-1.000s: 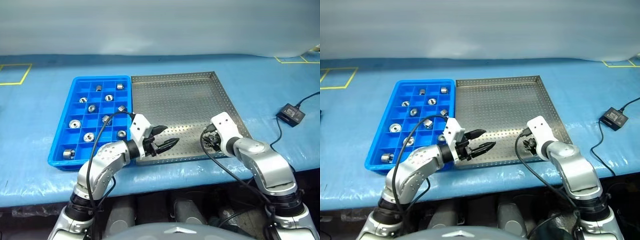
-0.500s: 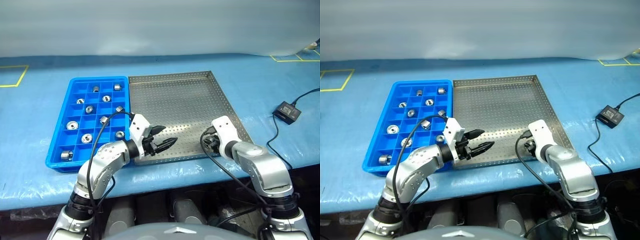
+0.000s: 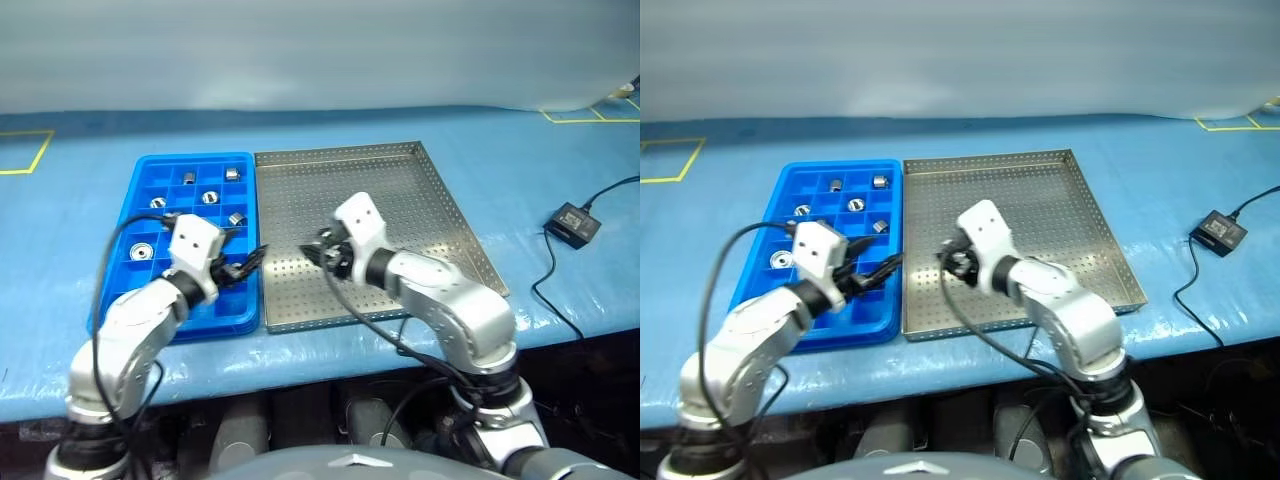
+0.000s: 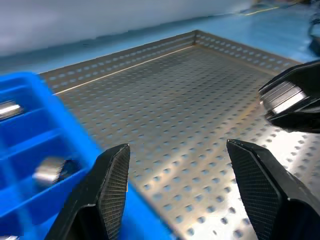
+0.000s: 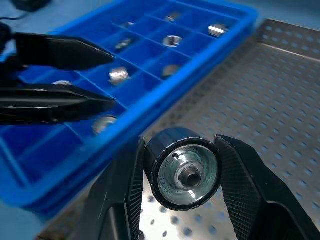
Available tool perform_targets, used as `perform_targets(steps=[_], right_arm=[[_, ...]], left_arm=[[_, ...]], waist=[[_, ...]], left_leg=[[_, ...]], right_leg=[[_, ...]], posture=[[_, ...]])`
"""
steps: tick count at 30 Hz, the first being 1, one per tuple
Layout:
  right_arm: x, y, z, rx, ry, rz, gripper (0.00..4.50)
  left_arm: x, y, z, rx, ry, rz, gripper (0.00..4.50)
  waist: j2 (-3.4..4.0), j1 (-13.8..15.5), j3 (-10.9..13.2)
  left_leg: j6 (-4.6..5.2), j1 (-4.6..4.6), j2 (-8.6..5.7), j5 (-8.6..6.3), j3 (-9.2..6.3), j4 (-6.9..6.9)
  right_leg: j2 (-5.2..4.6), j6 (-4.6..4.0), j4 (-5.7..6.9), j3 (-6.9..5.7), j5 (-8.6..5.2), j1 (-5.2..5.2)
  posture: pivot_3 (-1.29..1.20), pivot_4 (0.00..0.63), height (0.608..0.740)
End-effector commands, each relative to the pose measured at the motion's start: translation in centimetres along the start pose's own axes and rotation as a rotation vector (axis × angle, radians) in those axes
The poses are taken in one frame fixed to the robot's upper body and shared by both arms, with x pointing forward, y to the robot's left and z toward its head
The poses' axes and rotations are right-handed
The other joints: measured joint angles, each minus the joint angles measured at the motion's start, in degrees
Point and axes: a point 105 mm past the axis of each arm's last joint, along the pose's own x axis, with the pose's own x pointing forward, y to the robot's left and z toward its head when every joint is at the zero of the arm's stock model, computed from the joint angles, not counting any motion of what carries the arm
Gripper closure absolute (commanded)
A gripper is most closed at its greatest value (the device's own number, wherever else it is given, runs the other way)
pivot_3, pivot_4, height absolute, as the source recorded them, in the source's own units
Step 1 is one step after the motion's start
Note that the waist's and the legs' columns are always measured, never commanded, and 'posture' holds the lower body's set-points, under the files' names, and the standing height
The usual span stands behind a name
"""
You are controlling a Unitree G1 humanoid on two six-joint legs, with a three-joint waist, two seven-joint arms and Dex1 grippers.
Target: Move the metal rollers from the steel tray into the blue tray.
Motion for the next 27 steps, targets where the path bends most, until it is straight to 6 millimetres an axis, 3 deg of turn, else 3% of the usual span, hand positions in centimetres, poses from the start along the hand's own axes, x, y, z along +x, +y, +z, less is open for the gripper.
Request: perform_targets(steps=[1,4,11,23,27], right_arm=[[2.0,3.1,1.0,-0.034,-0.037,0.162,2.67],[3.3,4.7,0.5,-0.058,-0.019,0.241,2.67],[6.4,6.3,-0.8,-0.047,0.016,0.314,2.67],[8.0,7.8,-1.1,-0.026,0.011,0.369,2.67],[8.0,7.1,-0.9,-0.101,-0.011,0.317,1.37]], left_arm=[[-1.8,1.6,0.3,0.031,0.007,0.109,1.14],[-2.4,2.6,-0.8,0.023,0.059,0.176,1.14],[-2.6,1.6,-2.0,-0.029,0.086,0.179,1.14],[-3.0,1.8,-2.9,-0.054,0.112,0.205,1.14],[-2.5,1.3,-2.9,-0.062,0.111,0.183,1.14]], waist=[[-0.01,1.1,0.0],[-0.05,2.3,0.0],[-0.08,3.3,0.0],[-0.07,4.5,0.0],[-0.07,4.6,0.0]], left_leg=[[0.0,-0.02,-0.07,0.0,0.04,0.0],[0.06,-0.03,-0.25,-0.04,0.06,0.02],[-0.01,0.03,-0.18,-0.02,0.04,0.07],[-0.08,0.0,-0.15,-0.02,0.02,-0.04],[-0.1,0.0,-0.15,-0.04,0.02,-0.04]], right_leg=[[-0.13,0.0,-0.06,-0.03,0.0,0.0],[-0.35,-0.06,-0.11,-0.06,0.07,0.05],[-0.36,-0.13,-0.04,-0.21,0.11,0.05],[-0.34,-0.24,-0.05,-0.26,0.09,-0.01],[-0.35,-0.25,-0.06,-0.27,0.08,-0.02]], posture=[[0.08,0.15,0.74],[0.11,0.15,0.74],[0.16,0.15,0.74],[0.18,0.15,0.74],[0.17,0.15,0.74]])
